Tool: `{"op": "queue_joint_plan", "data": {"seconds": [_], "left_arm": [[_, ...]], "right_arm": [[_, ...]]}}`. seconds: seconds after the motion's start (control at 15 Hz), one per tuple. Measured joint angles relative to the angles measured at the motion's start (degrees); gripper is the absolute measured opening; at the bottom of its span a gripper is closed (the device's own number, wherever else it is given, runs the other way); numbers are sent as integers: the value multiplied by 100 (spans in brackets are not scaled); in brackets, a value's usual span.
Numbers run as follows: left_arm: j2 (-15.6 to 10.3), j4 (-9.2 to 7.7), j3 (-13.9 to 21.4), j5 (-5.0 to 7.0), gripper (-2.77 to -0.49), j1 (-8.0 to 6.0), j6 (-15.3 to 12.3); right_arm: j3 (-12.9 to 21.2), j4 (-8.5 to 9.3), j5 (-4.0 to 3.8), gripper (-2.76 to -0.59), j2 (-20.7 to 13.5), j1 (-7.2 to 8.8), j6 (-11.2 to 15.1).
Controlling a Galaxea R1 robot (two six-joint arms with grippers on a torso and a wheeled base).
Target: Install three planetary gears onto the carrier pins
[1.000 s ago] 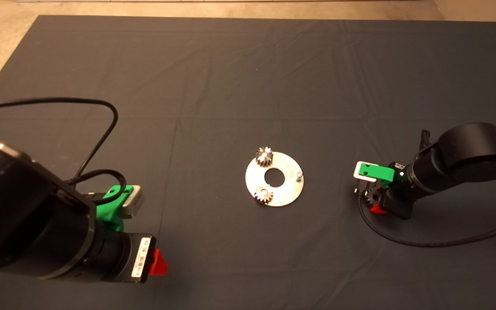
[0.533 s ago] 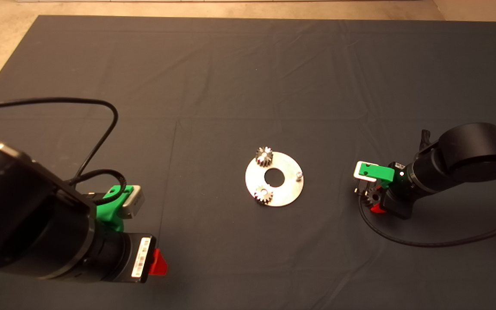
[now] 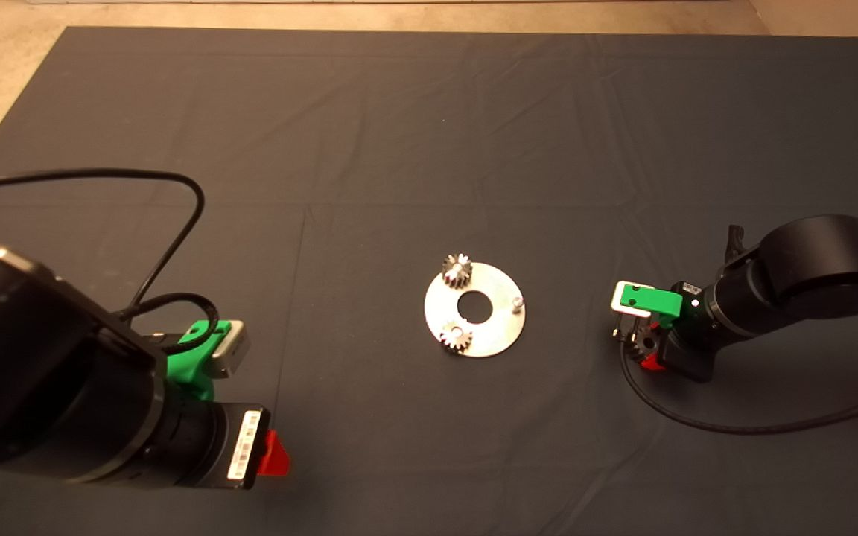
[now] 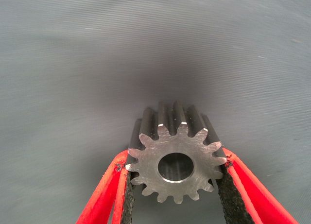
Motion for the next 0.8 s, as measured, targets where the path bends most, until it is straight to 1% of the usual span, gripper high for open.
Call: {"op": "queue_joint_plan", "data": {"seconds": [0.07, 0.13, 0.2, 0.27, 0.33, 0.4, 0.47, 0.53, 0.6, 0.67, 0.73, 0.8], "left_arm": [[2, -1, 0, 0, -109, 0, 0], [10, -1, 0, 0, -109, -2, 0], [14, -1, 0, 0, -109, 0, 0], [16, -1, 0, 0, -109, -2, 0], [16, -6, 0, 2, -109, 0, 0], [34, -6, 0, 0, -109, 0, 0], [43, -6, 2, 0, -109, 0, 0], [47, -6, 2, 0, -109, 0, 0], [47, -6, 2, 0, -109, 0, 0], [45, -9, 2, 0, -109, 0, 0], [47, -8, 2, 0, -109, 0, 0], [45, -10, 2, 2, -109, 0, 0]], "right_arm": [[106, 5, -13, -234, 15, 50, 114], [167, 9, -9, -234, 30, 150, 178], [187, 13, -14, -234, 41, 346, 239], [187, 35, -39, -234, 45, 480, 297], [187, 63, -107, -234, 103, 590, 335], [187, 68, -177, -234, 204, 632, 397], [187, 79, -266, -234, 338, 627, 479], [187, 91, -409, -234, 520, 629, 613], [187, 91, -492, -234, 693, 640, 702], [190, 94, -513, -234, 836, 679, 792], [193, 94, -512, -234, 951, 740, 843], [198, 94, -479, -234, 1003, 772, 896]]}}
